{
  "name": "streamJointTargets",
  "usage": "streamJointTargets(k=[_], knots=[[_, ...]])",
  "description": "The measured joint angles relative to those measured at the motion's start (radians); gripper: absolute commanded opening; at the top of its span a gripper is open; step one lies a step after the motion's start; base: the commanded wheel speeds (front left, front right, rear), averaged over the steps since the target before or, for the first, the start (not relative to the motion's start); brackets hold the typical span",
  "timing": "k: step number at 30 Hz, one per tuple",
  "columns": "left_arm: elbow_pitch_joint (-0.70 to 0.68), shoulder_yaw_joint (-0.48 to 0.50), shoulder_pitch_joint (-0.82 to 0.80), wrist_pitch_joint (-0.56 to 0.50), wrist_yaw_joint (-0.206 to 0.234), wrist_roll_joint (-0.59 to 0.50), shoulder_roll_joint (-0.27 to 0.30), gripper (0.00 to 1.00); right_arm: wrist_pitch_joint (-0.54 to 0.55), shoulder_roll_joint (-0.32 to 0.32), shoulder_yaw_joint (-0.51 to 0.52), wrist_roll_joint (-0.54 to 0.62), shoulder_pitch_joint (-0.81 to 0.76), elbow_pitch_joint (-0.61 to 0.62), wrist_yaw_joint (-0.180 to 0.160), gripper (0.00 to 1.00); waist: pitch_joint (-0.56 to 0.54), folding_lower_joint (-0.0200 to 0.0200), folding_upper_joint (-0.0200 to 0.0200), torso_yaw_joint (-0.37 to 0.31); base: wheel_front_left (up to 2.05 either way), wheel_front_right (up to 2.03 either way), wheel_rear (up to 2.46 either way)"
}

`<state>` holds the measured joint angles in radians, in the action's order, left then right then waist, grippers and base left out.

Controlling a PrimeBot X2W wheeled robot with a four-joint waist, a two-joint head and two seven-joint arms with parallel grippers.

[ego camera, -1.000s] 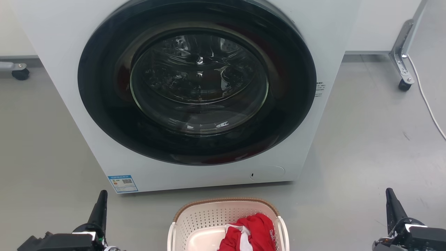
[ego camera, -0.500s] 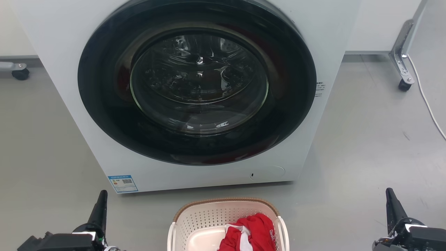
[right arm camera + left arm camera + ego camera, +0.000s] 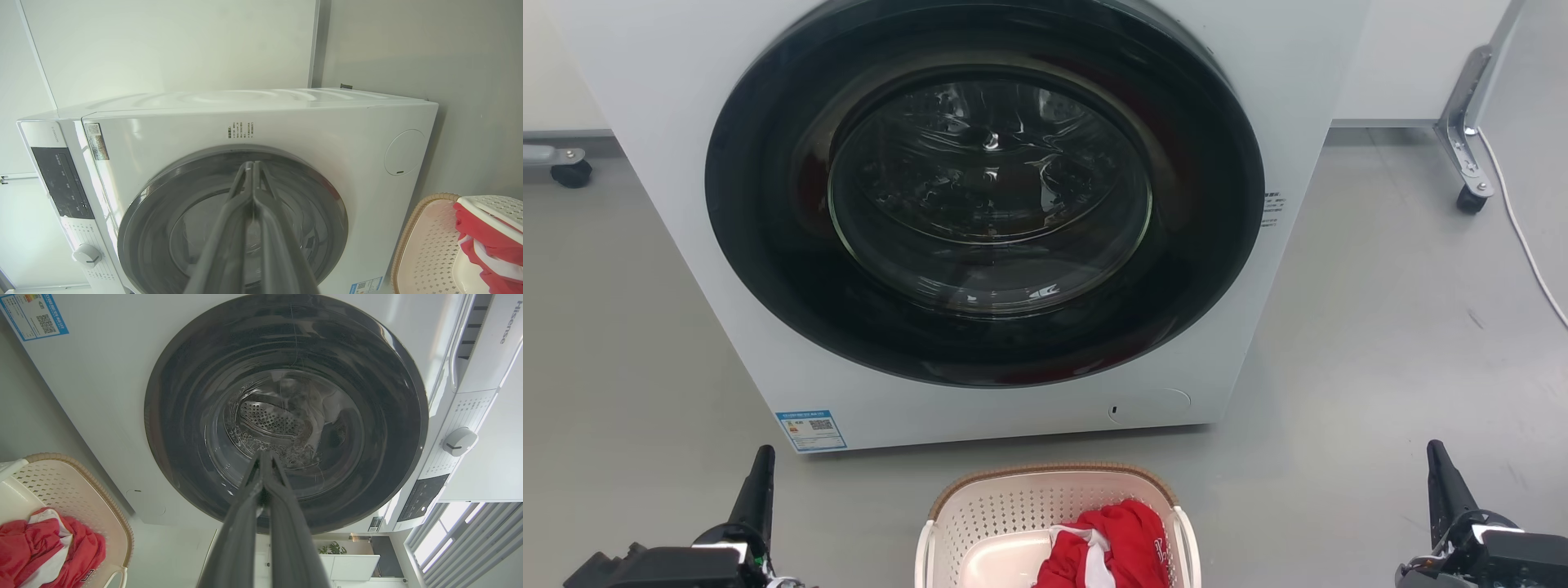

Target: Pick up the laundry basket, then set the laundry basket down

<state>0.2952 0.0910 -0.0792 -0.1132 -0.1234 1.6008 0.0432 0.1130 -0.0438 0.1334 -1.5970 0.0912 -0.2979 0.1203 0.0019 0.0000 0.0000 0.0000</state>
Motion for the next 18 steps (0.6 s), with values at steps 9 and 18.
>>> streamJointTargets(k=[9,18], knots=[[0.0,0.0,0.0,0.0,0.0,0.0,0.0,0.0,0.0,0.0,0.0,0.0,0.0,0.0,0.0,0.0,0.0,0.0,0.0,0.0,0.0,0.0,0.0],[0.0,0.0,0.0,0.0,0.0,0.0,0.0,0.0,0.0,0.0,0.0,0.0,0.0,0.0,0.0,0.0,0.0,0.0,0.0,0.0,0.0,0.0,0.0]])
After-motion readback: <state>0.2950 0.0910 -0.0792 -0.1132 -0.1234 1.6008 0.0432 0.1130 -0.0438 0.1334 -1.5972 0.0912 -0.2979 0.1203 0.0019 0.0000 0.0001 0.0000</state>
